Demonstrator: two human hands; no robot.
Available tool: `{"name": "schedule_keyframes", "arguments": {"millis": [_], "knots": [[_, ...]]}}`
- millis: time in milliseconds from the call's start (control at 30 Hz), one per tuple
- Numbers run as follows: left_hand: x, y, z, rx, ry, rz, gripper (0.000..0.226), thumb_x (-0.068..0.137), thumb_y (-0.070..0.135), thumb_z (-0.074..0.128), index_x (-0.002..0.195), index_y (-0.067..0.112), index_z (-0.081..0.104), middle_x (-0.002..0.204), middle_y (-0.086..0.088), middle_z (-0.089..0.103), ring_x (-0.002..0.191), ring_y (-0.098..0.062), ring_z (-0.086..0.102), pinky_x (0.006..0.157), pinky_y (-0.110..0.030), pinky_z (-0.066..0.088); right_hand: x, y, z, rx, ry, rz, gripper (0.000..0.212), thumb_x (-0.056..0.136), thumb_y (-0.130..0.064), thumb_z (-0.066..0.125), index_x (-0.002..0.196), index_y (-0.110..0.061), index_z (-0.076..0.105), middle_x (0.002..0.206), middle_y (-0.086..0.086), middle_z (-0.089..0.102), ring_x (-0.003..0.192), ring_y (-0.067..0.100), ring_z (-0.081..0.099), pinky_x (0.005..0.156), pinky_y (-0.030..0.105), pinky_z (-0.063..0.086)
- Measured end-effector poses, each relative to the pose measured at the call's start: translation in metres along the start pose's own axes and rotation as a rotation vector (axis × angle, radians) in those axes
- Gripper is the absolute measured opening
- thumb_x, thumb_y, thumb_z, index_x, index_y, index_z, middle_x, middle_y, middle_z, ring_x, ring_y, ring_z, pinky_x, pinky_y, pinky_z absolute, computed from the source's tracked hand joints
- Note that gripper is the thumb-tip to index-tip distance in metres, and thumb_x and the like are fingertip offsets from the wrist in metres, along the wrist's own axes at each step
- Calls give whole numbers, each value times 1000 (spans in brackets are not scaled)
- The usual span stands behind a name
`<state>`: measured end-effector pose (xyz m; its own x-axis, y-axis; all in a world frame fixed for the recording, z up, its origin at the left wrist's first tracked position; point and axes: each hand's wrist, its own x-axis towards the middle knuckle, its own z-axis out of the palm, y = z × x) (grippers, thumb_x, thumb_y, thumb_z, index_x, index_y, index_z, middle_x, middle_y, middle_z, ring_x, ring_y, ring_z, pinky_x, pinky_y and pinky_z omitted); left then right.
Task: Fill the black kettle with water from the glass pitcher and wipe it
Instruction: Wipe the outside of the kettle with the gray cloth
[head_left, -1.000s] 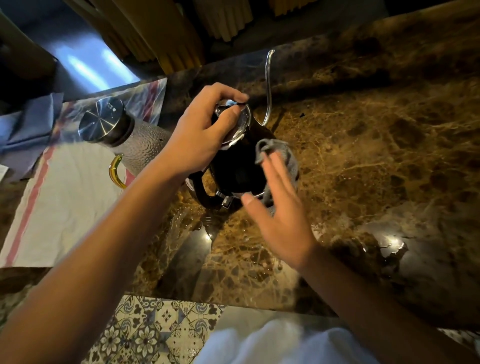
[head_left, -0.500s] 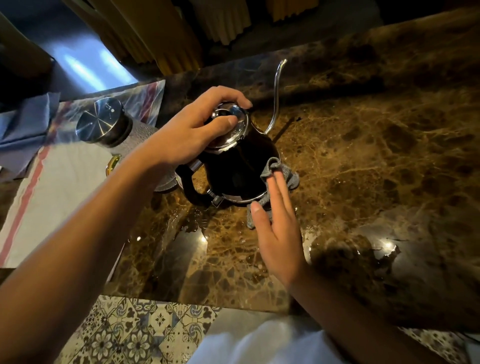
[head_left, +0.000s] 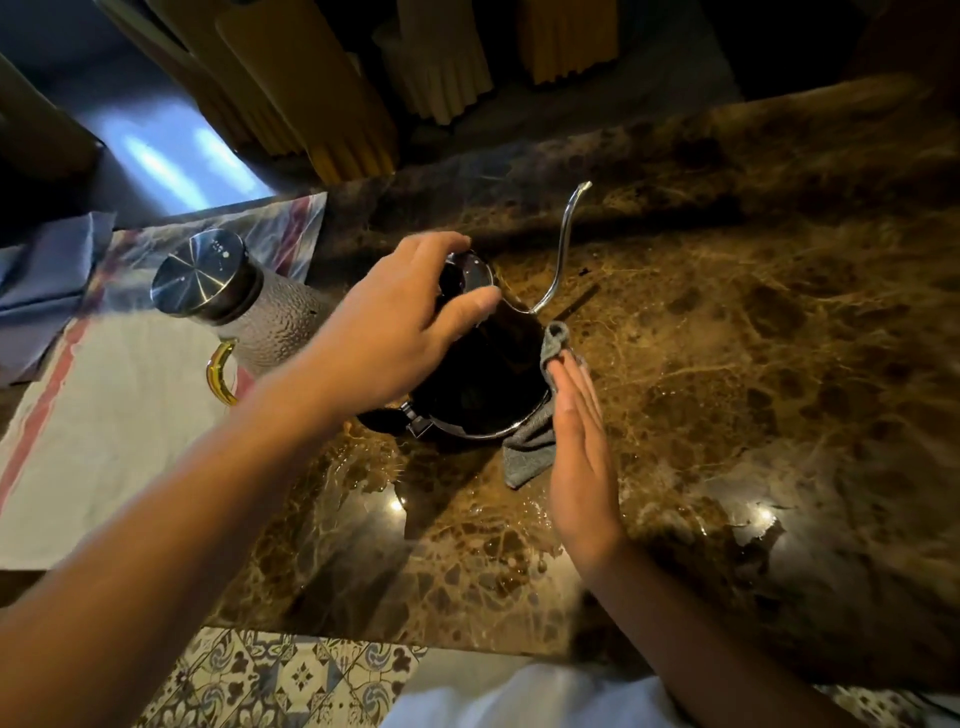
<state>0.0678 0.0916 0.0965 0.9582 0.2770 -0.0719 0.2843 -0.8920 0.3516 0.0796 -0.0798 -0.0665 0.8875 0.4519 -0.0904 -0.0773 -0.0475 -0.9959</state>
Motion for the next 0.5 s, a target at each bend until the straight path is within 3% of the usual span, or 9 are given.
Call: {"name": "schedule_keyframes", "arguments": {"millis": [167, 300, 367, 500], "knots": [[-1, -4, 26, -116, 271, 93, 34, 110, 28, 44, 137, 11, 55, 138, -3, 58, 127, -17, 53, 106, -34, 44, 14, -6, 7, 93, -42, 7, 45, 100, -62, 24, 145, -59, 29, 169, -23, 23, 155, -7, 14, 131, 41, 16], [4, -16, 22, -137, 228, 216, 30, 106, 15, 44, 132, 9, 59, 137, -3, 60, 129, -15, 55, 108, -26, 42, -5, 0, 8, 12, -21, -217, 56, 108, -54, 24, 158, -30, 29, 172, -5, 22, 160, 11, 17, 129, 50, 22], [9, -20, 20, -163, 206, 245, 31, 104, 10, 45, 131, 9, 60, 136, -3, 61, 129, -14, 56, 110, -30, 43, -18, -4, 12, -102, -72, -340, 64, 109, -51, 20, 160, -13, 31, 172, 3, 21, 161, 22, 16, 126, 58, 23], [14, -21, 21, -215, 222, 214, 29, 108, 23, 48, 131, 12, 62, 135, 2, 63, 128, -12, 57, 108, -39, 45, -24, -27, 27, -195, -185, -498, 72, 108, -54, 16, 161, -6, 25, 174, 8, 12, 162, 26, 10, 126, 58, 21]]}}
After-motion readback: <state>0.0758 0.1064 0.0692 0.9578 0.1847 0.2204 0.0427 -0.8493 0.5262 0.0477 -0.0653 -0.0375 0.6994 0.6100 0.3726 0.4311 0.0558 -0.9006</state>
